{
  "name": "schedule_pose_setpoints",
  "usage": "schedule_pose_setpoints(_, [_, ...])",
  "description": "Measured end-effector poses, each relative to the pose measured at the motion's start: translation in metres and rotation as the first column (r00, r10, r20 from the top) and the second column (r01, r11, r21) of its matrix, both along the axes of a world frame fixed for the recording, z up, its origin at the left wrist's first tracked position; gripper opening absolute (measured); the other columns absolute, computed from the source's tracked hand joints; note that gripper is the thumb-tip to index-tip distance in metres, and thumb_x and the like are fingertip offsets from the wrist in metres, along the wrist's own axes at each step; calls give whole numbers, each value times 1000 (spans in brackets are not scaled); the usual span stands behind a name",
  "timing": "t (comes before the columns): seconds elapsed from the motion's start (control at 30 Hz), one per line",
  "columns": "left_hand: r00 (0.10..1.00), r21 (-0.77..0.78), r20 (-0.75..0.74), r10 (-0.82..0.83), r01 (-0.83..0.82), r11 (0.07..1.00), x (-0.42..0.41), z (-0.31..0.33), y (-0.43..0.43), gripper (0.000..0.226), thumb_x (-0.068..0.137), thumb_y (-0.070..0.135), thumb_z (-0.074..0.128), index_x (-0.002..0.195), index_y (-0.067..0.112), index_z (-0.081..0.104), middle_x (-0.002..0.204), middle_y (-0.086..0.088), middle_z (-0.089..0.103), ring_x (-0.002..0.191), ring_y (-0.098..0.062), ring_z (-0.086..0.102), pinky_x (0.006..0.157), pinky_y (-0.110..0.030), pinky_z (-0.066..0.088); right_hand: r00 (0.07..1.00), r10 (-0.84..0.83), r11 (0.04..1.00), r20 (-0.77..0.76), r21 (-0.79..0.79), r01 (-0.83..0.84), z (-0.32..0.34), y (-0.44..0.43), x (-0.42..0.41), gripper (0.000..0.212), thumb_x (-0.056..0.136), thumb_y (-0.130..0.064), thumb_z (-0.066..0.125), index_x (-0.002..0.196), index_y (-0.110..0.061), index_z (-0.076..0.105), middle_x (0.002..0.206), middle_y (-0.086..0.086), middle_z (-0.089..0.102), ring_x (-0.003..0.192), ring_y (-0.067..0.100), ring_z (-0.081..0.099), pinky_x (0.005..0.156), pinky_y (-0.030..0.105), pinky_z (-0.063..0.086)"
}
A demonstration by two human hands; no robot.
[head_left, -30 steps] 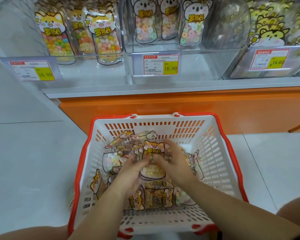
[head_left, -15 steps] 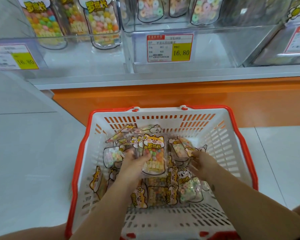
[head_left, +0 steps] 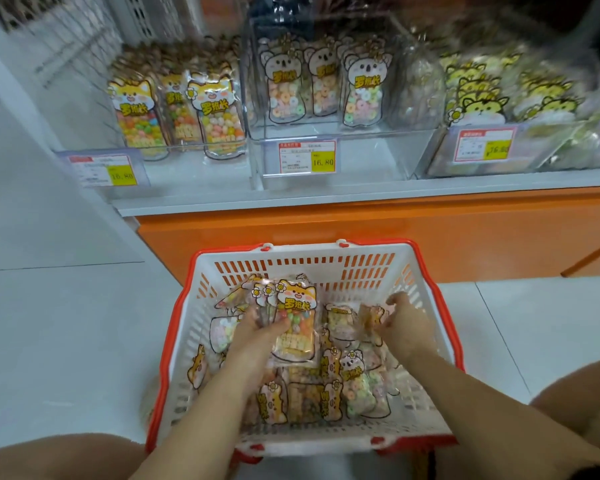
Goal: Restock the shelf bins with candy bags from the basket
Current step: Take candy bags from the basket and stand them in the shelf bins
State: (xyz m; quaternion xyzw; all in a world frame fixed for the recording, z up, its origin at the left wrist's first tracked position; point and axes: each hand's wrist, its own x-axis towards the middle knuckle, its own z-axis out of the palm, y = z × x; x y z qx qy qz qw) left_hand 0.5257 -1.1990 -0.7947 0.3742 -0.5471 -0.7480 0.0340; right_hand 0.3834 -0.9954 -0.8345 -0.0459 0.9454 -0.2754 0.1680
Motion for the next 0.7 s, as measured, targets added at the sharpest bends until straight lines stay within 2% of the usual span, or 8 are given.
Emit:
schedule_pose_setpoints(0.1, [1000, -69, -25, -12, 11, 998, 8, 24, 2, 41, 91, 6, 70, 121, 27, 53, 102, 16, 61, 100, -9, 56, 100, -30, 34, 938, 345, 913, 25, 224, -341, 19, 4, 2, 51, 92, -2, 52, 139, -21, 46, 92, 0, 69, 71, 10, 63, 52, 18, 43])
schedule_pose_setpoints(0.17, [999, -156, -11, -30, 28, 987, 12, 37, 0, 68, 90, 16, 74, 148, 20, 39, 123, 10, 59, 116, -16, 52, 103, -33, 35, 842, 538, 792, 37, 320, -520, 41, -1, 2, 35, 93, -6, 50, 121, -21, 65, 109, 1, 70, 91, 16, 66, 74, 25, 52])
schedule_pose_setpoints(0.23, [999, -256, -4, -37, 35, 966, 17, 50, -5, 84, 88, 25, 76, 157, 22, 27, 152, 0, 44, 137, -24, 43, 111, -41, 34, 766, 643, 727, 0, 316, -610, 68, -9, 5, 26, 95, -10, 50, 107, -20, 71, 111, 0, 68, 96, 18, 64, 85, 29, 52])
schedule_pose_setpoints(0.3, [999, -323, 8, -52, 52, 945, 21, 63, -8, 86, 88, 29, 76, 158, 24, 25, 156, 1, 37, 142, -26, 38, 115, -45, 33, 732, 678, 716, -69, 286, -636, 98, -16, 7, 22, 97, -13, 49, 103, -20, 70, 108, -1, 67, 95, 19, 62, 83, 31, 52])
schedule_pose_setpoints(0.4, [995, -384, -39, -95, 73, 920, 27, 84, -7, 78, 86, 33, 78, 151, 22, 37, 147, 4, 48, 133, -22, 49, 113, -45, 37, 696, 682, 730, -225, 159, -665, 149, -23, 12, 19, 98, -14, 51, 93, -28, 62, 95, -12, 67, 85, 9, 60, 77, 31, 53])
schedule_pose_setpoints(0.5, [991, -387, -66, -120, 86, 918, 32, 104, -5, 72, 77, 39, 80, 141, 25, 49, 137, 6, 60, 123, -15, 57, 112, -43, 41, 684, 665, 698, -300, -75, -712, 208, -30, 19, 20, 100, -16, 54, 93, -34, 60, 76, -18, 59, 68, -4, 55, 61, 15, 44])
schedule_pose_setpoints(0.6, [980, -250, -174, -99, 53, 967, 32, 123, -3, 77, 79, 35, 82, 142, 37, 38, 141, 10, 52, 130, -14, 50, 113, -35, 29, 725, 608, 678, -322, -264, -686, 250, -41, 27, 14, 99, -16, 58, 99, -26, 67, 66, -19, 60, 58, -5, 56, 58, 14, 43])
schedule_pose_setpoints(0.7, [964, -18, -259, -68, 65, 998, 29, 143, -1, 75, 78, 24, 83, 144, 19, 46, 137, -3, 62, 126, -24, 58, 112, -47, 36, 776, 525, 707, -351, -328, -627, 257, -54, 30, 15, 97, -16, 62, 106, -18, 73, 62, -31, 58, 61, -14, 55, 62, 8, 39])
